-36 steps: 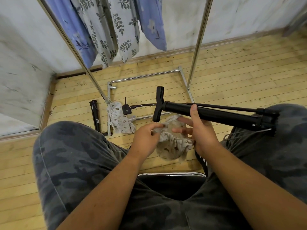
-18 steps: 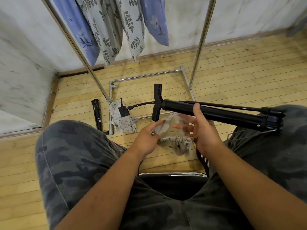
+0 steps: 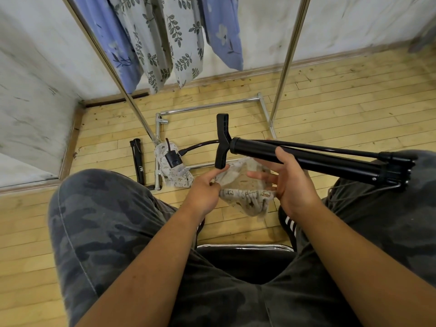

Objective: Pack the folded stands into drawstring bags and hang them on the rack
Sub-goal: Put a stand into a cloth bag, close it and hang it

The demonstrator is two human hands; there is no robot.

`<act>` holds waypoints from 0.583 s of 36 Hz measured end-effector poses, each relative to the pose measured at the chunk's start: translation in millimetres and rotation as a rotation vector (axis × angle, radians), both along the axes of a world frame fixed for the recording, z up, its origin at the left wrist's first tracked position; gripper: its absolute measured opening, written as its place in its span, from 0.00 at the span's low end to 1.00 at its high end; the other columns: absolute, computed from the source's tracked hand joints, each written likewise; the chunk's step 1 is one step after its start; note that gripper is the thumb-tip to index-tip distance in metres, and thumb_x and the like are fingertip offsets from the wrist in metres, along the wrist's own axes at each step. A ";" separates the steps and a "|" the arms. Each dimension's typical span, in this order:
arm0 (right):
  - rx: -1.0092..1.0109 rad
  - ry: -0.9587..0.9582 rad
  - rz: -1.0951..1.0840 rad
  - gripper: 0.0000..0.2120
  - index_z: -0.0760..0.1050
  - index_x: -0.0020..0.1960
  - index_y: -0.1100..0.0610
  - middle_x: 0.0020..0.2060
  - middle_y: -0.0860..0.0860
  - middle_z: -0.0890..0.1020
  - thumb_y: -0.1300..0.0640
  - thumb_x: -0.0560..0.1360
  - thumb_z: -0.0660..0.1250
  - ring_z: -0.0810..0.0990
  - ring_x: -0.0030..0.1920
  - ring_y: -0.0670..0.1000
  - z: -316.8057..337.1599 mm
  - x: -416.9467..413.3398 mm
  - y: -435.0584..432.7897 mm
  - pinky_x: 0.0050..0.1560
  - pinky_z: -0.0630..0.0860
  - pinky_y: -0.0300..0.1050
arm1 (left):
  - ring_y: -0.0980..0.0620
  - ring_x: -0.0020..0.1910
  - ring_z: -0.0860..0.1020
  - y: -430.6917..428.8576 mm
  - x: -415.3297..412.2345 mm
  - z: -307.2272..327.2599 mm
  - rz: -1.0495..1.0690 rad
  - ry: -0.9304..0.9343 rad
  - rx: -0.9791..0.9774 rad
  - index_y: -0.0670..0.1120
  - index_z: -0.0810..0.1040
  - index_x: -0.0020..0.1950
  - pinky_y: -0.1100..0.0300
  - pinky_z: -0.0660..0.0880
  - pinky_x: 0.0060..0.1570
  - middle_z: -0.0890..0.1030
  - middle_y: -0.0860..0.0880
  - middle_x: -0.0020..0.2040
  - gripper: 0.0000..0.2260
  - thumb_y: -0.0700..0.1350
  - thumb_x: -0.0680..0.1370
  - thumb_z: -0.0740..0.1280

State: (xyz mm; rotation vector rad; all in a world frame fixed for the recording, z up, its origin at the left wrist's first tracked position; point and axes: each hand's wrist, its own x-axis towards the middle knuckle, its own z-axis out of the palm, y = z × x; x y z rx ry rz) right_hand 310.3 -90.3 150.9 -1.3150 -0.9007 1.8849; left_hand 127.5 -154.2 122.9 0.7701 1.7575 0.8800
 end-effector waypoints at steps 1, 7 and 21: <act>-0.002 0.001 -0.005 0.31 0.80 0.67 0.57 0.59 0.54 0.86 0.36 0.73 0.67 0.86 0.57 0.60 -0.5 0.0 0.1 0.65 0.76 0.72 | 0.49 0.52 0.82 0.2 0.2 -0.7 0.002 0.002 -0.001 0.55 0.78 0.72 0.73 0.73 0.31 0.78 0.49 0.67 0.25 0.32 0.83 0.58; -0.012 0.024 -0.022 0.24 0.79 0.67 0.57 0.58 0.55 0.86 0.41 0.81 0.63 0.86 0.58 0.60 0.8 0.6 -0.5 0.47 0.81 0.54 | 0.57 0.52 0.82 0.9 0.7 0.5 0.021 -0.013 0.012 0.55 0.79 0.71 0.74 0.73 0.33 0.80 0.50 0.66 0.24 0.32 0.83 0.58; 0.066 0.028 -0.059 0.25 0.78 0.66 0.59 0.57 0.59 0.86 0.44 0.75 0.66 0.87 0.54 0.62 2.4 1.6 -1.4 0.40 0.80 0.50 | 0.72 0.49 0.78 6.2 -5.1 -1.0 0.126 0.018 0.084 0.50 0.78 0.71 0.81 0.70 0.37 0.80 0.59 0.60 0.20 0.34 0.84 0.59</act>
